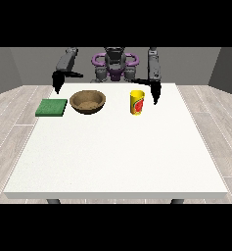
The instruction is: Pick the cup and pour the ball into the bowl, then pick the bowl and place it on the pad
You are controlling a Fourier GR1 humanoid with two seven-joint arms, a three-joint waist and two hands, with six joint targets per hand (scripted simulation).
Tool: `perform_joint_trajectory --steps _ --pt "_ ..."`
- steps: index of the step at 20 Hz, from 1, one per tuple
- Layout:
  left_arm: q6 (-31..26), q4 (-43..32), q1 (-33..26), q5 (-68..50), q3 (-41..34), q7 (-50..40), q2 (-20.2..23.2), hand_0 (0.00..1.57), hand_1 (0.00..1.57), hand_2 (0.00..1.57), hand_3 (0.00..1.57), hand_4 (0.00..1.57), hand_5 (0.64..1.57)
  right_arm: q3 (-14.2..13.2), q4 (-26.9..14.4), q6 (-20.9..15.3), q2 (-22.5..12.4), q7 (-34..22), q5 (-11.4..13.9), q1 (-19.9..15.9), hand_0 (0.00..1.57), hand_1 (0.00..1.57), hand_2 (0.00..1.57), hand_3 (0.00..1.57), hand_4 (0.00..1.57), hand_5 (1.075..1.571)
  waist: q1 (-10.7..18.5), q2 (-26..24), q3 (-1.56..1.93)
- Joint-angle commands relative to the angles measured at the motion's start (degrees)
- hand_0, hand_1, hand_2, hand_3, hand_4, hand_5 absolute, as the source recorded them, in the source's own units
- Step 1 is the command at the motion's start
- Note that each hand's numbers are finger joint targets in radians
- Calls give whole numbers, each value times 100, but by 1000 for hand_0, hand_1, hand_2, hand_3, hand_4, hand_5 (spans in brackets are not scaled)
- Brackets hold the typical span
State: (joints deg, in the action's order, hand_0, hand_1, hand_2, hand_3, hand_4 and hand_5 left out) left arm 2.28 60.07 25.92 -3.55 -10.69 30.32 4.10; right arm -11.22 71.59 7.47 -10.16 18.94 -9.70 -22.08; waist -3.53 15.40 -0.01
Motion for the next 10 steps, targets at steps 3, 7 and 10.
perform_joint_trajectory --steps 3,7,10 --pt "281 -1177 407 15 -411 853 173 0 0 0 0 0 1345 -42 266 309 -262 -375 -266 -265 0 0 0 0 0 1570 -442 245 -4" --pt "317 -1473 676 5 -461 923 292 0 0 0 0 0 1336 -273 10 671 -620 -123 -392 -177 0 0 0 0 0 1569 -509 296 -2" --pt "608 -1819 937 122 -555 1460 318 0 0 0 0 0 1317 -218 132 585 -558 85 -324 -415 0 0 0 0 0 1568 -614 810 -4"
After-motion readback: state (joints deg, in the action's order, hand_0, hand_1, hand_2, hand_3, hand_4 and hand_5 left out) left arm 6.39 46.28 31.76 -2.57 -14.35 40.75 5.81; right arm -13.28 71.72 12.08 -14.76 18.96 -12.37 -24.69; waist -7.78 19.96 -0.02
